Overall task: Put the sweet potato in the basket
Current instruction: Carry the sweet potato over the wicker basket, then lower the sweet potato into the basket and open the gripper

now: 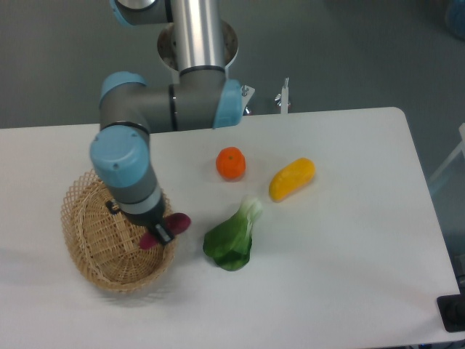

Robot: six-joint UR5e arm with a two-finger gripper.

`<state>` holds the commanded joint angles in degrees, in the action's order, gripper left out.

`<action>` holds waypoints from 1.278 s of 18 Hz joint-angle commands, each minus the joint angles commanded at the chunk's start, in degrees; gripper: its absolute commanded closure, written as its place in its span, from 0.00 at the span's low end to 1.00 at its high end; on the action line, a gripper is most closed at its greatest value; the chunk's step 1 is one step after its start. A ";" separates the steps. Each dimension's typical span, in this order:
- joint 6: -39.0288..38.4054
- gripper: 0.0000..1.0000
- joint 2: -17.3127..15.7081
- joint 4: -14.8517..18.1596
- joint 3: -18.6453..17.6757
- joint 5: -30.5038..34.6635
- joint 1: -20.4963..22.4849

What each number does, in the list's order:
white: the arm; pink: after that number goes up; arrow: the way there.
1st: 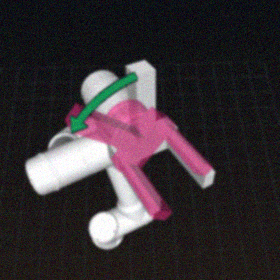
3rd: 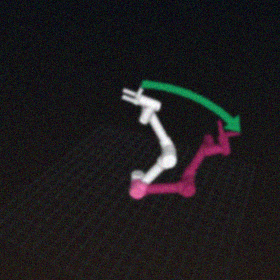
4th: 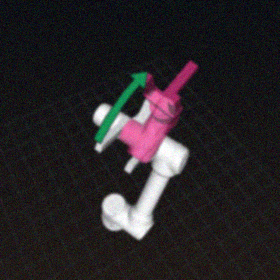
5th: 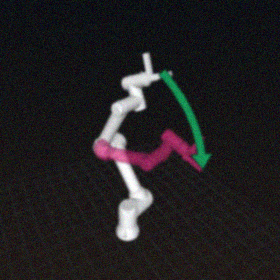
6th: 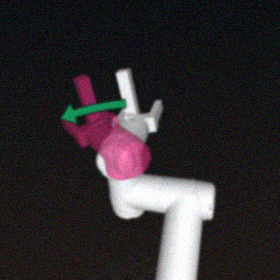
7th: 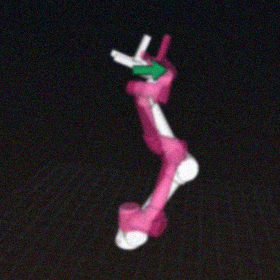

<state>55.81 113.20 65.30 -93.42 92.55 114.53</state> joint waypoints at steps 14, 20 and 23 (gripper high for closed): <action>-2.46 0.00 0.35 -1.93 -4.14 -0.26 -4.40; -2.46 0.00 -0.26 -3.60 -3.17 0.00 -3.96; -2.37 0.00 -1.23 -3.43 -1.33 0.35 -1.07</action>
<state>53.44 111.98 61.87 -94.75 92.90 113.45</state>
